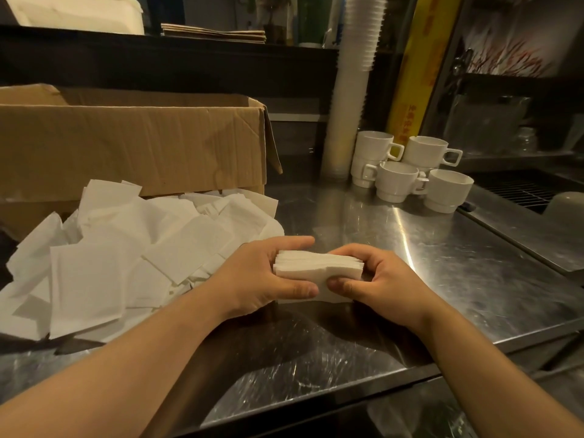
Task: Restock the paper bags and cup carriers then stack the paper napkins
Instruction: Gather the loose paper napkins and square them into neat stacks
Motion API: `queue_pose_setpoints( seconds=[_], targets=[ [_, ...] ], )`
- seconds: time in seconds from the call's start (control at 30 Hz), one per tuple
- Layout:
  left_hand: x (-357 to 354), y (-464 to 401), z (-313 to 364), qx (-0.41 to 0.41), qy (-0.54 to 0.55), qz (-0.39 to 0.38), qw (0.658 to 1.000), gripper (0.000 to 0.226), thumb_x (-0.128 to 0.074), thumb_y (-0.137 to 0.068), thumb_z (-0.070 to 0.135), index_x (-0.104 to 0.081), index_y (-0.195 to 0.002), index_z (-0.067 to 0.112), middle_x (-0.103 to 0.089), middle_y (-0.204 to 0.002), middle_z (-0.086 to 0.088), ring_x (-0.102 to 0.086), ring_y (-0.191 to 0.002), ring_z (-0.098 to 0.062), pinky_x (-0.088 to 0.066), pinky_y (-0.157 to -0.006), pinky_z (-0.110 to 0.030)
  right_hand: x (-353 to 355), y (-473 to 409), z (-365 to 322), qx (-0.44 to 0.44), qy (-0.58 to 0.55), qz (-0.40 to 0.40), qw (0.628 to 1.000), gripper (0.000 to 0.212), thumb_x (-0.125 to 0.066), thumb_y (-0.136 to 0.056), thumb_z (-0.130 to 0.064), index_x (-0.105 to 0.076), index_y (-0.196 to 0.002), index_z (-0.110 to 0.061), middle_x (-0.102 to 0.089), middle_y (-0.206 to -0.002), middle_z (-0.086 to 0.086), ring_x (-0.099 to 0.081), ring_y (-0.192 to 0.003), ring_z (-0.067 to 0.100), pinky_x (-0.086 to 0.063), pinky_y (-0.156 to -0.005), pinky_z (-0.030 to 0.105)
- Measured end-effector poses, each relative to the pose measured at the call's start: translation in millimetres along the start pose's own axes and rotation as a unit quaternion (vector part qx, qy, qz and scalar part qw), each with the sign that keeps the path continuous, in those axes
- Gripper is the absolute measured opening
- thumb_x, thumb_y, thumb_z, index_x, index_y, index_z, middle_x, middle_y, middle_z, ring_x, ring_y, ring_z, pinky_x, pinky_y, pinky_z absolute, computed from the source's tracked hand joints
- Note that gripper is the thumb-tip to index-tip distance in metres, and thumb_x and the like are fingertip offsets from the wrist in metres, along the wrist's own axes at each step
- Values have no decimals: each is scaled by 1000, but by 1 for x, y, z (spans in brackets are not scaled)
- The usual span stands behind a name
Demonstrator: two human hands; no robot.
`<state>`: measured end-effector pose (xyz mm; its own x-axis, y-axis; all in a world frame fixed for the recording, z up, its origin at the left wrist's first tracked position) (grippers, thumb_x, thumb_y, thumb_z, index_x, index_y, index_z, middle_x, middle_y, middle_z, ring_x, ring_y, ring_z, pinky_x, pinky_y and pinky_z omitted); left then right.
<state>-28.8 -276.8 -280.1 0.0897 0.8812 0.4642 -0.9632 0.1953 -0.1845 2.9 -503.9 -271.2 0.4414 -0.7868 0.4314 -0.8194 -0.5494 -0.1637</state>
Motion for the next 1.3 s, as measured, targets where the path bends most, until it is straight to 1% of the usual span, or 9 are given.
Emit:
queue_pose_setpoints(
  seconds=[0.1,0.17,0.43,0.63,0.8,0.93,1.1,1.2,1.3],
  targets=[
    [2,0,-1,7,-5,15,1000,36,-86,-76,36,-73,-109,41,-74,-98,22,-67,-102,-1,-58,-82,-18,0,0,0,-4,-8,21,1000,27,-78,-87,-20,-73,-109,-32,-74,-102,-14,-69,-98,5,-58,-80,23],
    [2,0,0,9,-6,29,1000,31,-84,-73,41,-72,-101,42,-74,-93,23,-67,-99,0,-58,-79,-16,0,0,0,-13,-13,28,999,27,-79,-86,-20,-73,-109,-33,-75,-103,-14,-69,-99,4,-59,-83,24],
    [0,2,4,19,-55,40,998,30,-85,-80,33,-68,-104,41,-72,-99,21,-66,-96,-1,-55,-77,-12,1,0,-1,-32,19,32,999,26,-79,-87,-19,-73,-108,-33,-75,-101,-16,-68,-95,-1,-55,-79,15],
    [-1,4,8,28,-40,44,998,29,-84,-82,36,-71,-108,37,-73,-98,20,-67,-97,-5,-53,-76,-12,2,0,-4,-48,6,24,999,27,-78,-86,-19,-72,-109,-32,-76,-103,-15,-69,-98,3,-58,-84,22],
    [1,4,16,51,12,67,996,23,-83,-83,37,-69,-102,41,-70,-92,25,-66,-95,1,-57,-77,-15,9,-8,-11,-51,-80,33,995,31,-76,-80,-20,-70,-109,-28,-77,-103,-10,-71,-99,6,-58,-79,23],
    [11,4,25,93,48,62,993,21,-81,-84,41,-74,-103,34,-74,-94,18,-71,-92,-7,-61,-84,-29,14,-33,-25,-52,-129,51,989,56,-77,-58,-40,-70,-109,-19,-77,-100,-3,-73,-98,16,-60,-84,33],
    [51,-9,47,116,109,100,982,23,-78,-85,41,-74,-106,31,-75,-94,14,-73,-89,-7,-56,-65,-19,3,-78,-53,-57,-300,69,950,38,-73,-75,-24,-69,-112,-14,-77,-94,-1,-75,-92,18,-61,-74,31],
    [73,-14,60,124,140,130,974,24,-78,-86,41,-74,-106,29,-77,-93,10,-75,-91,-15,-59,-74,-27,2,-100,-78,-61,-324,79,941,35,-70,-80,-23,-69,-112,-10,-77,-90,-3,-75,-84,14,-59,-68,27],
    [92,-17,72,139,139,149,969,22,-76,-86,45,-72,-105,34,-76,-94,15,-73,-90,-7,-60,-79,-29,3,-118,-104,-73,-296,86,948,40,-74,-75,-27,-71,-111,-12,-78,-94,0,-76,-89,16,-60,-69,29]
  ],
)
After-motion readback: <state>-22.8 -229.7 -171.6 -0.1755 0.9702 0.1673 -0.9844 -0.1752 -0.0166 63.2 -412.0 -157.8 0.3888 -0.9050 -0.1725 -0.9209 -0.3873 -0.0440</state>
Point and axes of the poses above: each hand's wrist, its own y-axis away from the middle knuckle, its own x-axis out of the back of the hand, z = x × y, the point moved 2 cm from there along -y, towards the middle knuckle
